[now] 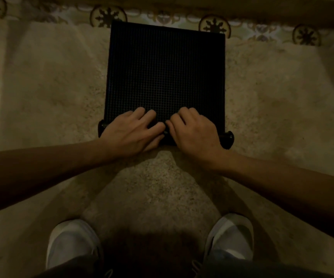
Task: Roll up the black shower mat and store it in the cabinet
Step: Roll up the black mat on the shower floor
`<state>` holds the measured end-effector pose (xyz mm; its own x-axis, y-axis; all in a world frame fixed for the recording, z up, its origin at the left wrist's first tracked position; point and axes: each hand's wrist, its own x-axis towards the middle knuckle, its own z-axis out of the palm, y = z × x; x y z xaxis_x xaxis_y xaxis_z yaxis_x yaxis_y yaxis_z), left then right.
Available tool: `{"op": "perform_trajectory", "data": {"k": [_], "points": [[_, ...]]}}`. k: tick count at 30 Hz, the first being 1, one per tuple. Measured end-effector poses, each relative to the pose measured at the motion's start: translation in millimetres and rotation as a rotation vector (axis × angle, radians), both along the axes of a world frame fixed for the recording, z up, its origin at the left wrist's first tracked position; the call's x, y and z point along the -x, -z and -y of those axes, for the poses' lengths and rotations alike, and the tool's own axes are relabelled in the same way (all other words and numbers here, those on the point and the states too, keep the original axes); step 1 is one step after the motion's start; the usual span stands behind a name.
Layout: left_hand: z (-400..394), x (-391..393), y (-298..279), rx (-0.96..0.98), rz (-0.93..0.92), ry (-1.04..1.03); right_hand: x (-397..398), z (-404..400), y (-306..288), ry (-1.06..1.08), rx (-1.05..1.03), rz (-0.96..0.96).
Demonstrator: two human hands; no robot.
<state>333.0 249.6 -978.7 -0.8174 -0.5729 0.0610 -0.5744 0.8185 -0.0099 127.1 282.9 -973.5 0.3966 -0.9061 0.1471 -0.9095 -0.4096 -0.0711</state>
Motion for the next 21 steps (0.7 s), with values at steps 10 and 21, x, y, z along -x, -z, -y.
{"op": "perform_trajectory", "data": {"k": [10,21], "points": [[2,5,-3,-0.015,-0.102,-0.113,2,10,4,-0.06,-0.01,0.054],[-4,13,1,0.078,-0.016,-0.234,5,26,2,0.018,-0.045,0.178]]}}
